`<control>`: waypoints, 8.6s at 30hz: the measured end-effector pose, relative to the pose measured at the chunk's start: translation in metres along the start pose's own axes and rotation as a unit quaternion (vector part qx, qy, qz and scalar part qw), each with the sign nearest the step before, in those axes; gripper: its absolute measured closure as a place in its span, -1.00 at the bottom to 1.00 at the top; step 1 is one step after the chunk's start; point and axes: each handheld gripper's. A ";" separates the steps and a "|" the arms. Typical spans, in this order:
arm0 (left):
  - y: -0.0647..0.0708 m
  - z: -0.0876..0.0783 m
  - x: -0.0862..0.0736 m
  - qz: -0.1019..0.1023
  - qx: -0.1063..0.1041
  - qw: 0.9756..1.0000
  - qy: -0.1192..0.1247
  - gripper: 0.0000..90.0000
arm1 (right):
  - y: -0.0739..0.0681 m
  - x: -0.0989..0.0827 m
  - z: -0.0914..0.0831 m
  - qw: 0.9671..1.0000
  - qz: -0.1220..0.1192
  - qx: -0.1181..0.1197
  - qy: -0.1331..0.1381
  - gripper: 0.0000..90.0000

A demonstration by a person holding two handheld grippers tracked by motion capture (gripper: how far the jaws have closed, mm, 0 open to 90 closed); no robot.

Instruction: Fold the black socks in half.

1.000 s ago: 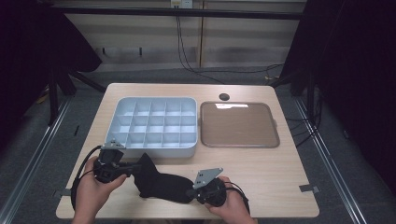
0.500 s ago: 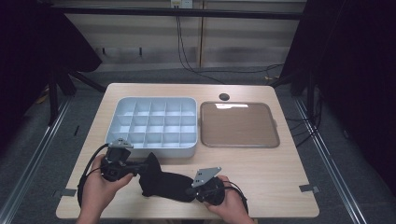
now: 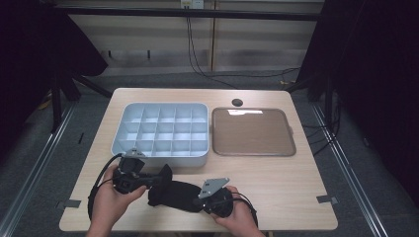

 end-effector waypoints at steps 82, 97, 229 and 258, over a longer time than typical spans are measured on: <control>0.033 0.063 0.015 0.050 -0.012 0.997 -0.058 0.68 | 0.011 -0.015 -0.011 0.999 0.028 0.027 -0.015 1.00; 0.041 0.075 0.015 0.053 -0.018 0.996 -0.062 0.58 | 0.012 -0.015 -0.010 0.999 0.030 0.030 -0.014 1.00; -0.020 0.066 -0.027 -0.032 0.020 0.997 -0.063 0.52 | 0.012 -0.013 -0.008 0.999 0.030 0.034 -0.012 0.98; -0.010 0.052 -0.017 -0.037 0.020 0.997 -0.063 0.73 | 0.013 -0.013 -0.008 0.999 0.030 0.037 -0.010 0.98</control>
Point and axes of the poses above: each handheld gripper's, and its own axes: z roughly forward along the jaws, x roughly out of its top, y roughly to its right, and after that the axes turned 9 degrees about -y, right-handed
